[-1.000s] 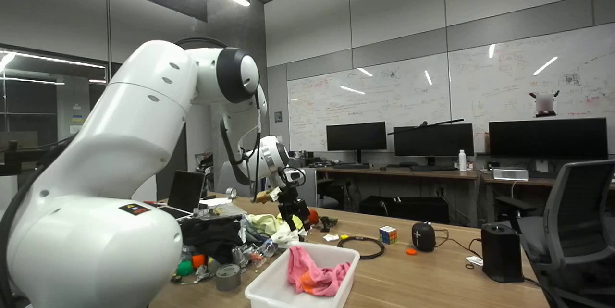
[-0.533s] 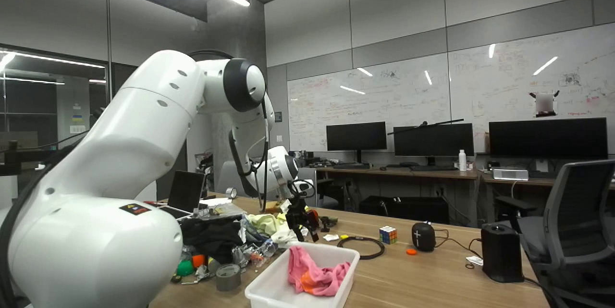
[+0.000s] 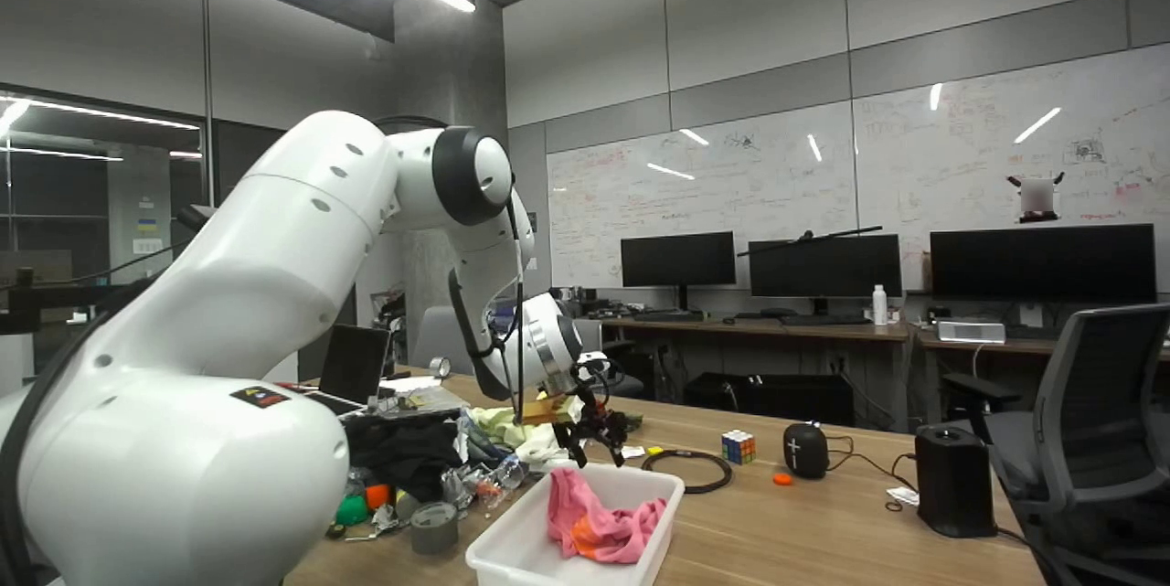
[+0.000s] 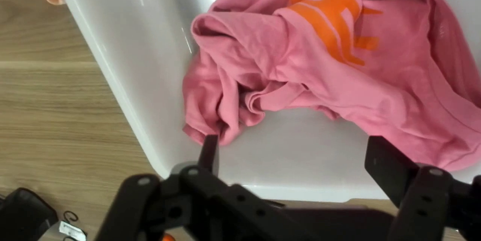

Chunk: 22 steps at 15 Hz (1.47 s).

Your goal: Pick up the cloths from the plastic container and put them on the table.

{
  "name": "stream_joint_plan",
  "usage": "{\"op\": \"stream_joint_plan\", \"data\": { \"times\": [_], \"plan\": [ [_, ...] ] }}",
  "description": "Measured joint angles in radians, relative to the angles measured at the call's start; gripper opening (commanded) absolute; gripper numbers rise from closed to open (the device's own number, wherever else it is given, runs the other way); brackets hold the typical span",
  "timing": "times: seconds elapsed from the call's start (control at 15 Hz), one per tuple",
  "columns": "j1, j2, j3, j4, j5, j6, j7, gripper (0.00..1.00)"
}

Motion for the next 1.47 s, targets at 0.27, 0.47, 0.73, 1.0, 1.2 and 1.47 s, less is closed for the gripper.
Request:
{"op": "stream_joint_plan", "data": {
  "times": [0.27,0.47,0.73,1.0,1.2,1.47],
  "plan": [
    [0.01,0.027,-0.029,0.0,-0.005,0.071,-0.105,1.0],
    [0.019,0.049,-0.044,0.0,-0.005,0.109,-0.151,1.0],
    [0.042,0.077,-0.064,0.001,0.0,0.132,-0.174,1.0],
    [0.06,0.107,-0.078,0.008,0.017,0.137,-0.192,1.0],
    [0.062,0.132,-0.082,0.021,0.043,0.137,-0.212,1.0],
    [0.062,0.163,-0.089,0.043,0.09,0.137,-0.246,1.0]
  ]
}}
